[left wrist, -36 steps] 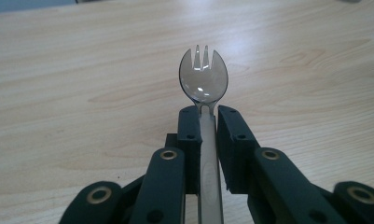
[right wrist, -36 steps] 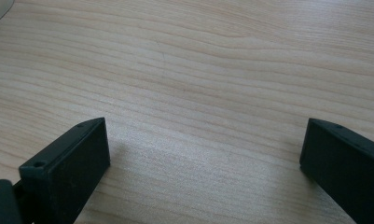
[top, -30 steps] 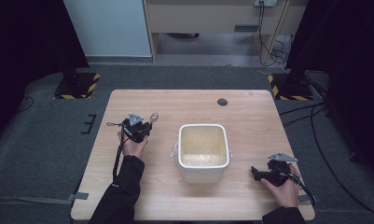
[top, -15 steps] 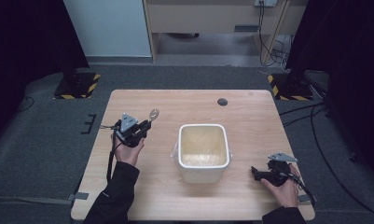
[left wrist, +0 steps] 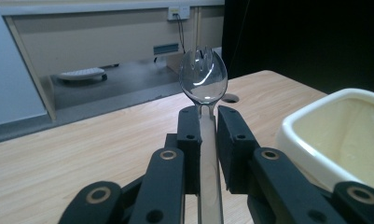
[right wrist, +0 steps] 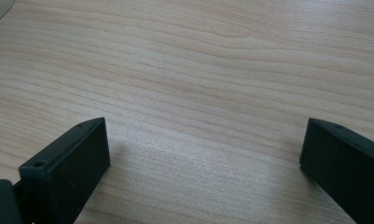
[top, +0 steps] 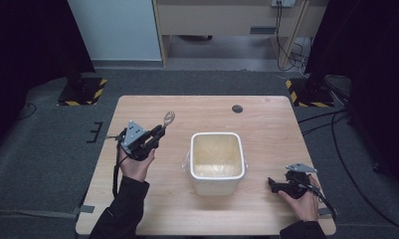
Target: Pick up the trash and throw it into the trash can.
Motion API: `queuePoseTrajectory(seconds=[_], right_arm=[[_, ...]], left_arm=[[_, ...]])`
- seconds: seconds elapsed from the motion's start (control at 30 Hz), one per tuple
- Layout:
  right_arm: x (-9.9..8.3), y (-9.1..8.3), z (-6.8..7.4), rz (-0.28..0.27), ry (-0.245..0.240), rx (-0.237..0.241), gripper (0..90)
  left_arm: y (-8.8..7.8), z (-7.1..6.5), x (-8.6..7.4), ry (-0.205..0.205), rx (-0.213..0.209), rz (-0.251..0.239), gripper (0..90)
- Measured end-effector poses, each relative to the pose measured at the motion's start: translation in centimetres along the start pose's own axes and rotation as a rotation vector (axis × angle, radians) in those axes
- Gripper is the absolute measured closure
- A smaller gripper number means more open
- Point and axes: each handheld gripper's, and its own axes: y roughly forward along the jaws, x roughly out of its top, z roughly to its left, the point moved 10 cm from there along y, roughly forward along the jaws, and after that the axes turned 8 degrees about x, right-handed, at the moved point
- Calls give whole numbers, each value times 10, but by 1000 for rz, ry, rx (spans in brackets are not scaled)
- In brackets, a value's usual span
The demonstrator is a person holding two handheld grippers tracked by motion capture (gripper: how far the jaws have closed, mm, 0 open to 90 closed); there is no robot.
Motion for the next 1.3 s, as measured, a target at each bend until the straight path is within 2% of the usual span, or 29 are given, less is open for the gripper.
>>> queuePoseTrajectory(seconds=[0.4, 0.8, 0.87, 0.93, 0.97, 1.07, 1.23, 1.3], right_arm=[[0, 0, 0, 0, 0, 0, 16], [0, 0, 0, 2, 0, 0, 16], [0, 0, 0, 0, 0, 0, 16], [0, 0, 0, 0, 0, 0, 16], [0, 0, 0, 0, 0, 0, 16], [0, 0, 0, 0, 0, 0, 16], [0, 0, 0, 0, 0, 0, 16], [0, 0, 0, 0, 0, 0, 16]], left_arm=[[-9, -18, 15, 22, -42, -55, 796], [-16, -49, 29, 48, -117, -103, 796], [-17, -52, 30, 52, -123, -105, 796], [-19, -62, 32, 50, -153, -113, 796], [-19, -62, 32, 50, -153, -113, 796], [-19, -73, 33, 63, -176, -117, 796], [-16, -83, 32, 76, -198, -109, 796], [-14, -92, 31, 78, -218, -105, 796]])
